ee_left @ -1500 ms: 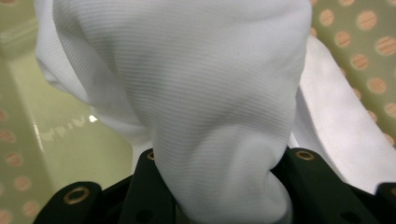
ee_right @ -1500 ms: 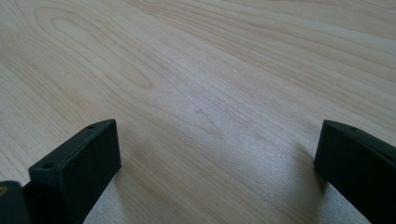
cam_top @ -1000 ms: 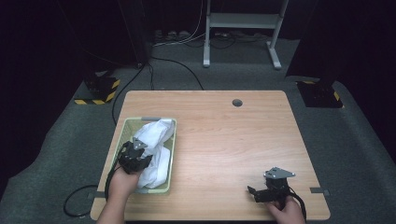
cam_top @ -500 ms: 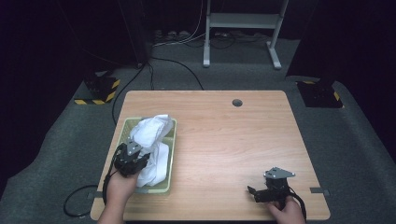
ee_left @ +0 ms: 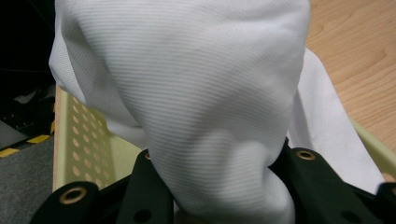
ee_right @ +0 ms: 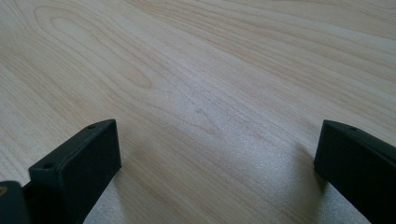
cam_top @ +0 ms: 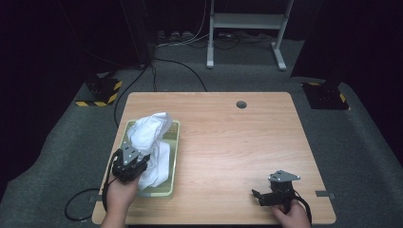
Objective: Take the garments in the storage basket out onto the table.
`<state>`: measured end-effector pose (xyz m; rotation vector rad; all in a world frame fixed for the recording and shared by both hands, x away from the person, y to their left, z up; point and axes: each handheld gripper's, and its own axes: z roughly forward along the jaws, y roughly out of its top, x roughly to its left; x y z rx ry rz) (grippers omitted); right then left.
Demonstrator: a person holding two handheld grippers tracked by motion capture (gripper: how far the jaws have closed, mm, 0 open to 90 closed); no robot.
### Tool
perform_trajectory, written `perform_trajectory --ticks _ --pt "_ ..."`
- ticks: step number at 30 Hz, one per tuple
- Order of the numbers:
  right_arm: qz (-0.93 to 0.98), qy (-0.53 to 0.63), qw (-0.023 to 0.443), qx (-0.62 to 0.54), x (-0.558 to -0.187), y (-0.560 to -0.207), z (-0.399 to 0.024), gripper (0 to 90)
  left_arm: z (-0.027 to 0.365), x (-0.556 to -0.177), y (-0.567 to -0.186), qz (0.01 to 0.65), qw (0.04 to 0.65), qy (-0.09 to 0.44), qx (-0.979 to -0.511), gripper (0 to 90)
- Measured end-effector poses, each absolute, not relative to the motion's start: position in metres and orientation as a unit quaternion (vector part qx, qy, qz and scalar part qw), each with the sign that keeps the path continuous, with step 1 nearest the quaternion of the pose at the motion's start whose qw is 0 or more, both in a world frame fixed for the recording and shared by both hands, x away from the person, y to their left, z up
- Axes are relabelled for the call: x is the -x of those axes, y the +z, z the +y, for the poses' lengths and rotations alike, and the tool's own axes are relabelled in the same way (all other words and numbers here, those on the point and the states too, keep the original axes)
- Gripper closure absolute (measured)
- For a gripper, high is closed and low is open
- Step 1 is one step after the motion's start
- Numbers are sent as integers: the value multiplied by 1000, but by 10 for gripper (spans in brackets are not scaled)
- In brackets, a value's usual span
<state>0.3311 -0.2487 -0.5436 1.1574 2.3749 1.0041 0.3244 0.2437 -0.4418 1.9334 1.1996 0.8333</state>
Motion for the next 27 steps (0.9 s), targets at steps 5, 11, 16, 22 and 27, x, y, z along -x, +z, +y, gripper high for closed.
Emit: perform_trajectory --ticks 5,11,16,22,27 --pt "830 351 157 -404 -331 -544 -249 0 242 -321 -436 460 359 334 -740 655" --pt "830 351 157 -404 -331 -544 -249 0 241 -317 -431 456 367 346 -734 655" --pt "830 351 156 -404 -331 -544 -249 0 240 -314 -427 453 376 356 -726 655" --pt "830 351 157 -404 -331 -544 -249 0 238 -311 -421 447 387 367 -718 654" --pt "830 351 157 -404 -331 -544 -249 0 237 -309 -416 443 396 372 -713 654"
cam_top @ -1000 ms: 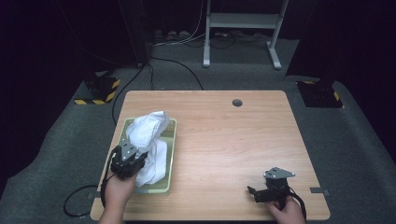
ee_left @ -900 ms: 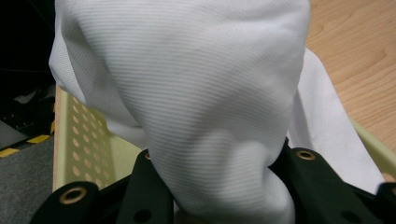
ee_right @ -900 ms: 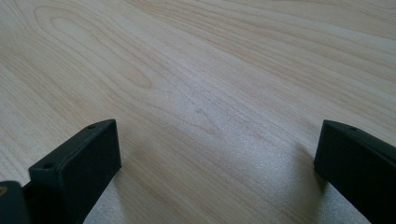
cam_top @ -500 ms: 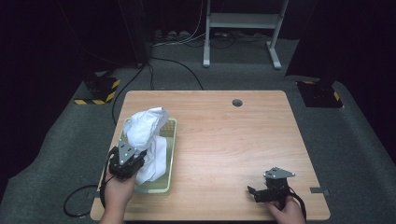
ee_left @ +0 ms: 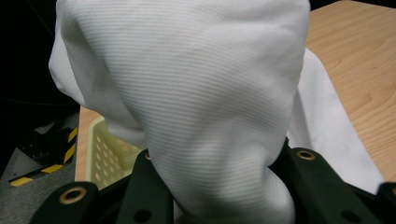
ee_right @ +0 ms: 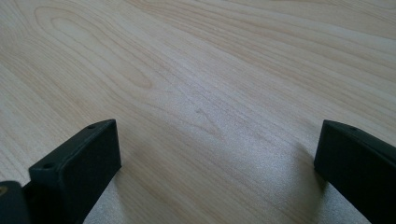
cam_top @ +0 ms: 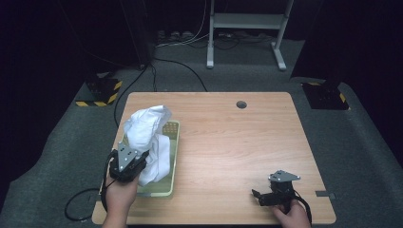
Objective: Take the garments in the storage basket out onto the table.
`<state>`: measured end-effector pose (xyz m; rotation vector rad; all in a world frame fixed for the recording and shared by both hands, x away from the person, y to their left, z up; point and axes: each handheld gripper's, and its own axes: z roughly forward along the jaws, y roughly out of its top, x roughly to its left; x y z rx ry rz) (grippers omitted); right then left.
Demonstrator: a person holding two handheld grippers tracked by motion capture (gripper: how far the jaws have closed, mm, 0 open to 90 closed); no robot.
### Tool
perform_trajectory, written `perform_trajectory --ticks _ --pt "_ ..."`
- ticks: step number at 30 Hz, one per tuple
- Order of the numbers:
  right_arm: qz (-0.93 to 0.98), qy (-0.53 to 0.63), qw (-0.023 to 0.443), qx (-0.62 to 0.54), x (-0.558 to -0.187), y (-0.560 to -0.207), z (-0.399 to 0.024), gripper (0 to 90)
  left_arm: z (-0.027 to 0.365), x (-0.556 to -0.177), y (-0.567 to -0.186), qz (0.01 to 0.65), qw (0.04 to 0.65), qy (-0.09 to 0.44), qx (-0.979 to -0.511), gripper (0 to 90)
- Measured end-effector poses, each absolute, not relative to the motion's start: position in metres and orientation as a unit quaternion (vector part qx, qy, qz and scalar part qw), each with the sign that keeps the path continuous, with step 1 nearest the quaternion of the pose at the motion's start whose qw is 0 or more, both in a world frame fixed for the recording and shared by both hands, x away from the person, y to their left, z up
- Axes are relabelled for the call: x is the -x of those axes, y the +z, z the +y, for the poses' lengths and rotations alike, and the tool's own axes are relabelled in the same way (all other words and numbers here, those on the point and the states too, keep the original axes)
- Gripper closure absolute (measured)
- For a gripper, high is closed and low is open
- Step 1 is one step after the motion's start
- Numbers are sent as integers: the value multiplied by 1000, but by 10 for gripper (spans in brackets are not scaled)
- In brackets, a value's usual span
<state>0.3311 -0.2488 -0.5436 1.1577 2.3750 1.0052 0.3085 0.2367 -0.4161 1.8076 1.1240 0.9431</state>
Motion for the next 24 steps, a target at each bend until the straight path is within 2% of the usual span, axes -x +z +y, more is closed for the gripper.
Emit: perform_trajectory --ticks 24 --pt "832 353 155 -400 -331 -544 -249 0 219 -297 -388 414 445 400 -686 652"
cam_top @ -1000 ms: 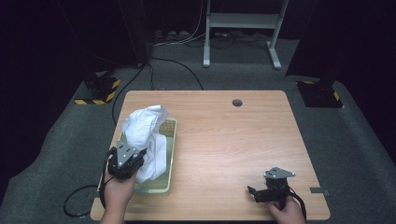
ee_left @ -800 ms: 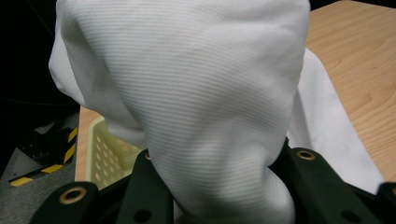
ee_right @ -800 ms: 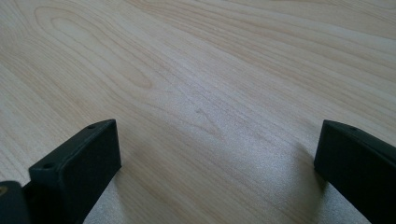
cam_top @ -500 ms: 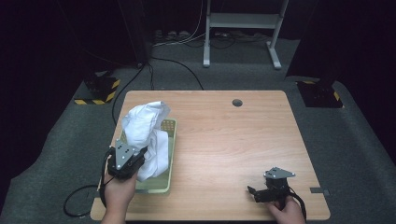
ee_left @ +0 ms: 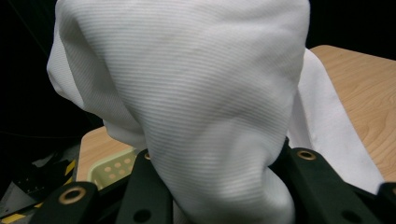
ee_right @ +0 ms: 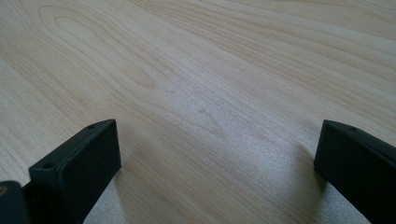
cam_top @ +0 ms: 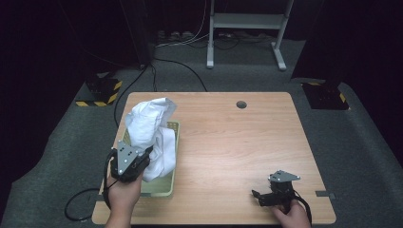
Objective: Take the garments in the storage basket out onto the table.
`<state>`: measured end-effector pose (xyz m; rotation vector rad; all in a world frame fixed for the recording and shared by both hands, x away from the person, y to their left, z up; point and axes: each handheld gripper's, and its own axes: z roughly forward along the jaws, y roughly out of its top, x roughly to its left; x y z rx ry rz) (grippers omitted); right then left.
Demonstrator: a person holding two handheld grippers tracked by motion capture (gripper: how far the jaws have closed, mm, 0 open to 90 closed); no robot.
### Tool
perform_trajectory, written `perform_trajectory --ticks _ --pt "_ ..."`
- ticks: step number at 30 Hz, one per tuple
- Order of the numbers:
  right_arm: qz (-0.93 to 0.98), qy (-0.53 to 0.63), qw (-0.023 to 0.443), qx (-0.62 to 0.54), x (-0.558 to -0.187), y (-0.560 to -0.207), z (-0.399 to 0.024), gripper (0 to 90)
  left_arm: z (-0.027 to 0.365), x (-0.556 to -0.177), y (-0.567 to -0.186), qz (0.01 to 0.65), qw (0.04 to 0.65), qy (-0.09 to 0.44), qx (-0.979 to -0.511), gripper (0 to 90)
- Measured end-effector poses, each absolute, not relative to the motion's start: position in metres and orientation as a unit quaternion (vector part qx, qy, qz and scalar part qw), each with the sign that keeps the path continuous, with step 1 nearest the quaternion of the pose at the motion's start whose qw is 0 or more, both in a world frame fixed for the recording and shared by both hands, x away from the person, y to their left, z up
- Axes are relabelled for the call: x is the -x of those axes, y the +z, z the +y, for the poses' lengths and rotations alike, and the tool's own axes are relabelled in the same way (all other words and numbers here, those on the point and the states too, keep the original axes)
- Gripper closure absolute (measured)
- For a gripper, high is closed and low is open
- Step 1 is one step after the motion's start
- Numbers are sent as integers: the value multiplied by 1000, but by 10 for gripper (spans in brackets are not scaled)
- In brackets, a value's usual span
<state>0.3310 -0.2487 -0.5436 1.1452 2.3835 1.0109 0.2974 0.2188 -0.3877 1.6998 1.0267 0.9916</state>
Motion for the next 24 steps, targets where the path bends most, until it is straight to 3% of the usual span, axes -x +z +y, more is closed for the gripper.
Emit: perform_trajectory --ticks 24 --pt "831 354 154 -400 -331 -544 -249 0 188 -292 -365 378 489 393 -681 648"
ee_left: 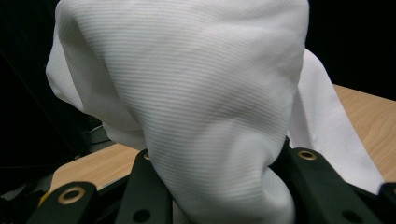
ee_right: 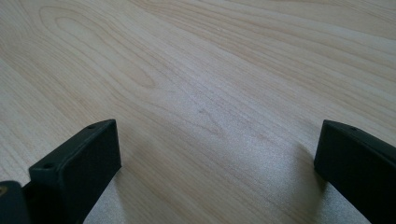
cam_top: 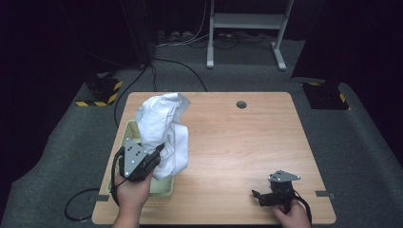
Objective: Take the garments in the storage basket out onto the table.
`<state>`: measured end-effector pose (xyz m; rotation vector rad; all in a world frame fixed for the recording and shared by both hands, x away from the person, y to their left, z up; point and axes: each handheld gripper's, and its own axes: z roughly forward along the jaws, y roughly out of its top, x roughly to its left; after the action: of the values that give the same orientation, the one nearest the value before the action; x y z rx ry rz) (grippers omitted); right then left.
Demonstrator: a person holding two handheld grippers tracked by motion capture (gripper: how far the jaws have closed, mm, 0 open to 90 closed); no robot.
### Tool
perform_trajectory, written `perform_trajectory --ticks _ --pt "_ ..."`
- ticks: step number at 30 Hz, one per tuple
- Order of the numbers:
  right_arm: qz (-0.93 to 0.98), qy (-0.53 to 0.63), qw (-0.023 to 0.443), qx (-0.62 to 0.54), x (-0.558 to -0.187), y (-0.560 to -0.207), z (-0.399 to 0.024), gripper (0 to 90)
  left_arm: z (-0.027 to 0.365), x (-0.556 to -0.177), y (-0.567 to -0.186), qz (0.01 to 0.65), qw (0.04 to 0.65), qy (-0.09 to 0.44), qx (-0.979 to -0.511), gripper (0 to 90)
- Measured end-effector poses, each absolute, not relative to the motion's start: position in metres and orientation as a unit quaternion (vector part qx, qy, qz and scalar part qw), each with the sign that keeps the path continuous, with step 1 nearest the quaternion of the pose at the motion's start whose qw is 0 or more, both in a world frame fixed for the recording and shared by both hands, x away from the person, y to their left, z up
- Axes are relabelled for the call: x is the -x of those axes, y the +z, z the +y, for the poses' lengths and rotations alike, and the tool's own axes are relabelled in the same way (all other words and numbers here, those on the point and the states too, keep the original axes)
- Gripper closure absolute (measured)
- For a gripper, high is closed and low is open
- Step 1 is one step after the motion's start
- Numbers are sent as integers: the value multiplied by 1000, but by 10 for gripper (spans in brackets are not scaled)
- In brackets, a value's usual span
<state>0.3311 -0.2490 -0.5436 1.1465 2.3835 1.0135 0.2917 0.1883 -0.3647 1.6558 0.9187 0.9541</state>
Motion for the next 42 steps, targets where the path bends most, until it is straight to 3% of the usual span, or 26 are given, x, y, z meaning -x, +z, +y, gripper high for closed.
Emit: perform_trajectory --ticks 42 --pt "830 356 151 -402 -331 -543 -250 0 113 -299 -365 333 528 353 -697 648"
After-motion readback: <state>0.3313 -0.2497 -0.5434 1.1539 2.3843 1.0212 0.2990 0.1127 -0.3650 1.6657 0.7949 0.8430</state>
